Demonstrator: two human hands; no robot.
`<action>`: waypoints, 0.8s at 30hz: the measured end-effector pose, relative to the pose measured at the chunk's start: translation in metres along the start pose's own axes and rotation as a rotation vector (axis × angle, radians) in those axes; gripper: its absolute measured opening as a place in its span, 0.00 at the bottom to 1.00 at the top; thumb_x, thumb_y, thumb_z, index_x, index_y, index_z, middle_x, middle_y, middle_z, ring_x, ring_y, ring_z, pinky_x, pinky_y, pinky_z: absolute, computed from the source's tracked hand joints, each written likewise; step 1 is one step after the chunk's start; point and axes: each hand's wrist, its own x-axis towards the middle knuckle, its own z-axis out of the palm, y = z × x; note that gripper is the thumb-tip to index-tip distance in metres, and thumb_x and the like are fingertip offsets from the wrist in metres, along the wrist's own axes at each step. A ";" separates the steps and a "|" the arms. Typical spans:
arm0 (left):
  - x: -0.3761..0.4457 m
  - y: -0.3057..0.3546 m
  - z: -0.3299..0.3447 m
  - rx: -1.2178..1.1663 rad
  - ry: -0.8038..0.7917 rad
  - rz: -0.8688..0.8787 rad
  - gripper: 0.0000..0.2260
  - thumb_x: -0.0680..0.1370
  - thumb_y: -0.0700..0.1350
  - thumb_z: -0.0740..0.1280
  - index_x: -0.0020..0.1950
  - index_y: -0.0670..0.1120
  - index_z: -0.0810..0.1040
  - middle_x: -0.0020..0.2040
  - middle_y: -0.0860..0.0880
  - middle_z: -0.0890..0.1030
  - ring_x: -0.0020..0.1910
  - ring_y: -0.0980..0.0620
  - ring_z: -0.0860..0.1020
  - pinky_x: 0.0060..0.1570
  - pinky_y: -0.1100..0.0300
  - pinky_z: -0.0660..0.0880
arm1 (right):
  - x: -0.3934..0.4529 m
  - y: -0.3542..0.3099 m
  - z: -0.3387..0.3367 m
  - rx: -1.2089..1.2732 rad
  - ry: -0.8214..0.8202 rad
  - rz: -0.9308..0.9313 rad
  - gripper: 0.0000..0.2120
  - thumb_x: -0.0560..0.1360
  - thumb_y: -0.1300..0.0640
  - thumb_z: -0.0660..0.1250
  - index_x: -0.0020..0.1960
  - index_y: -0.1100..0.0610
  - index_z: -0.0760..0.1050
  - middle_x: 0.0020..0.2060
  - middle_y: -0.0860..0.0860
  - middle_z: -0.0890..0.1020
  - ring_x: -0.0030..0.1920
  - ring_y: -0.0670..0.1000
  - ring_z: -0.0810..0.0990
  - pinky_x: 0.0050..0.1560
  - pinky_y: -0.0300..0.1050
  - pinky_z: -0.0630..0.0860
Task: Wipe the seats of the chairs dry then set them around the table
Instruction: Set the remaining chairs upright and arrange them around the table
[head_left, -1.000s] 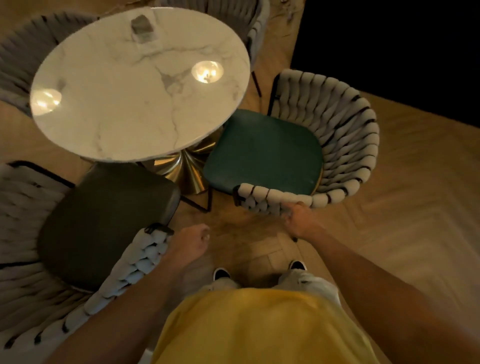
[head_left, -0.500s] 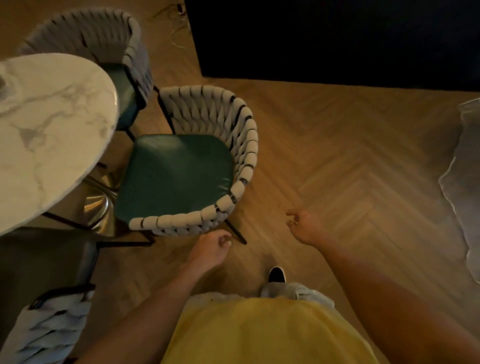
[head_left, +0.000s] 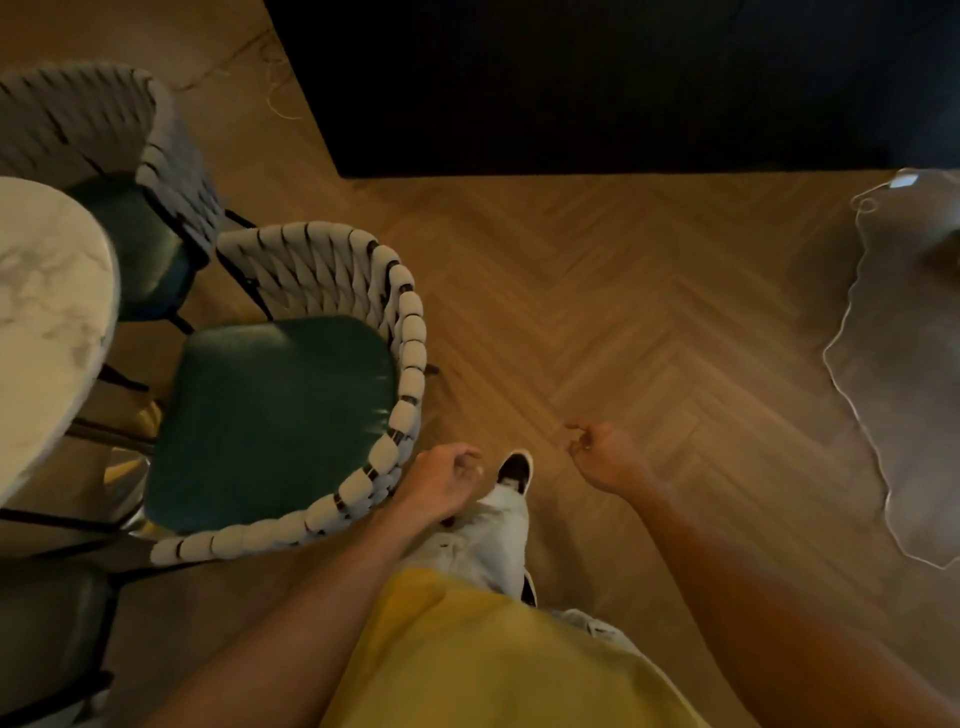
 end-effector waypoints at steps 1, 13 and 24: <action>0.013 0.006 -0.003 -0.002 -0.004 0.001 0.10 0.79 0.48 0.67 0.60 0.53 0.78 0.51 0.54 0.80 0.54 0.52 0.78 0.58 0.53 0.77 | 0.011 -0.001 -0.007 0.006 0.000 0.001 0.18 0.80 0.56 0.59 0.70 0.53 0.69 0.45 0.58 0.83 0.49 0.54 0.80 0.53 0.45 0.74; 0.204 0.085 -0.081 -0.088 0.010 -0.019 0.13 0.81 0.50 0.64 0.64 0.51 0.76 0.61 0.49 0.78 0.59 0.51 0.75 0.60 0.53 0.74 | 0.201 -0.061 -0.129 -0.102 -0.046 -0.020 0.18 0.80 0.57 0.59 0.70 0.54 0.69 0.52 0.61 0.81 0.56 0.56 0.78 0.58 0.44 0.72; 0.316 0.119 -0.162 -0.272 0.039 -0.134 0.14 0.81 0.50 0.63 0.66 0.51 0.75 0.62 0.49 0.77 0.58 0.51 0.76 0.54 0.59 0.74 | 0.349 -0.130 -0.202 -0.203 -0.148 -0.089 0.18 0.79 0.55 0.61 0.69 0.51 0.71 0.56 0.56 0.80 0.48 0.52 0.81 0.51 0.43 0.76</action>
